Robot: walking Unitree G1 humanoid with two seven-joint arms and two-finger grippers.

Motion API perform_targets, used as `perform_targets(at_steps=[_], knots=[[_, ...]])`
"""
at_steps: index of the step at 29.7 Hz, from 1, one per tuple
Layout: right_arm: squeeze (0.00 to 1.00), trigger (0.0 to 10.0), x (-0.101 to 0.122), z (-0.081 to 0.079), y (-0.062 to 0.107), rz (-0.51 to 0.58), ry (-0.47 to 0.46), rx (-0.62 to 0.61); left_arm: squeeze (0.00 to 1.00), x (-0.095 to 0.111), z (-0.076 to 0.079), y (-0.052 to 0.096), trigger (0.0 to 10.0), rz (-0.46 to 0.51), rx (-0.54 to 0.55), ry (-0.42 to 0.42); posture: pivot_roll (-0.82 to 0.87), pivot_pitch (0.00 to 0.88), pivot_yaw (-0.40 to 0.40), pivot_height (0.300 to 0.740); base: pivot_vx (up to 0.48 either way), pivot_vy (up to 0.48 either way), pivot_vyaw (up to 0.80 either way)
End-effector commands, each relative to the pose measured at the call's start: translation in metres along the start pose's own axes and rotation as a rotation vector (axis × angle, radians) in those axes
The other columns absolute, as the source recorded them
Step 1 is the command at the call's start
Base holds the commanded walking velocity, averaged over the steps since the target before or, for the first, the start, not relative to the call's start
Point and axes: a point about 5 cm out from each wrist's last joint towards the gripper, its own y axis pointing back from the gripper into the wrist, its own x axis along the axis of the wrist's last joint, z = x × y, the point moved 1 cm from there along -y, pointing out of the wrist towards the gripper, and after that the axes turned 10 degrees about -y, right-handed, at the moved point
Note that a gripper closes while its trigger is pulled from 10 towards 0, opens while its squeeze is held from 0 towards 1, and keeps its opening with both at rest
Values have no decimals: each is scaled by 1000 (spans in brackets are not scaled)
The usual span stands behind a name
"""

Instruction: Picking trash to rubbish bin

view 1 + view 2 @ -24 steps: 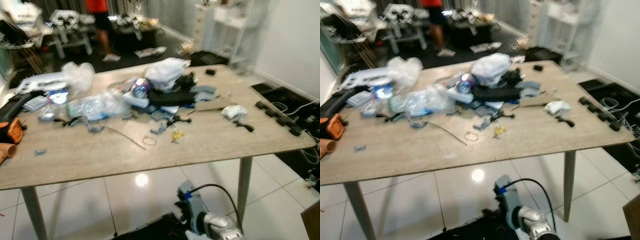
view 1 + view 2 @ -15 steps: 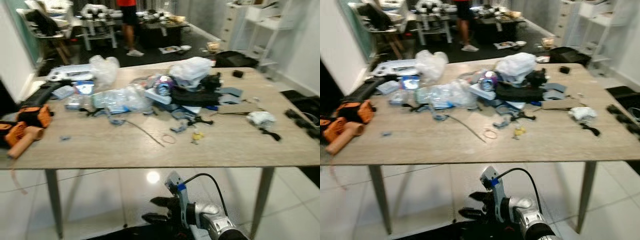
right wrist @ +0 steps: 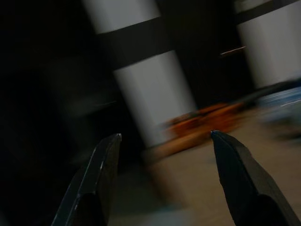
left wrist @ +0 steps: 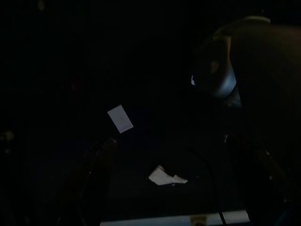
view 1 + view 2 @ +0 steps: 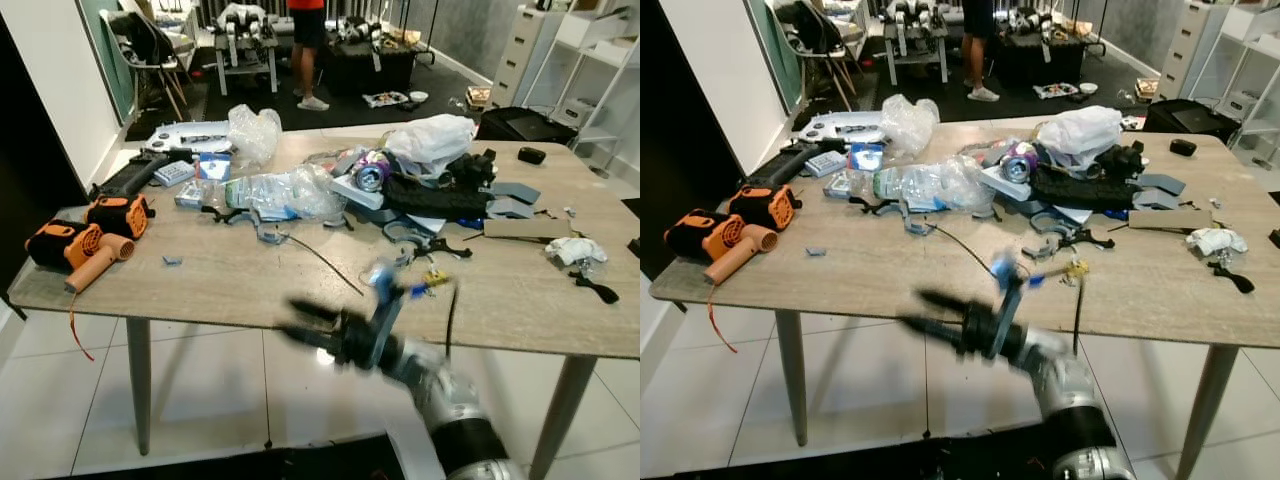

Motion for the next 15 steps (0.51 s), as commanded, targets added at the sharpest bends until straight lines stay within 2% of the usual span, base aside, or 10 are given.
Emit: perform_targets(at_steps=[1,2,3,4,5,7,11,12,13,15], knots=[[0,10000,5,17,7,32,56,-183,0,-10,5,1,10000,-32,-21,-7,-82,167,8,740,0,0,0],[0,10000,12,25,8,38,124,-277,0,-10,5,1,10000,-32,-21,-7,-83,169,7,740,0,0,0],[0,10000,12,25,8,38,124,-277,0,-10,5,1,10000,-32,-21,-7,-83,169,7,740,0,0,0],[0,10000,25,45,15,-49,306,-503,0,-10,5,1,10000,-34,-23,-9,-82,174,8,740,0,0,0],[0,10000,27,50,18,-88,361,-557,0,-11,5,1,10000,-34,-24,-10,-82,174,8,740,0,0,0],[0,10000,27,50,18,-88,361,-557,0,-11,5,1,10000,-34,-24,-10,-82,174,8,740,0,0,0],[0,10000,27,68,32,-203,442,-731,0,-12,6,1,10000,-38,-23,-12,-63,187,1,740,0,0,0],[71,10000,26,72,36,-240,462,-766,0,-13,6,1,10000,-38,-21,-11,-60,189,0,740,0,0,0],[1000,10000,27,75,39,-264,506,-800,0,-14,6,2,10000,-39,-20,-9,-52,196,0,740,0,0,0],[1000,10000,29,78,41,-275,534,-842,0,-15,6,2,10000,-40,-19,-8,-49,201,0,740,0,0,0]])
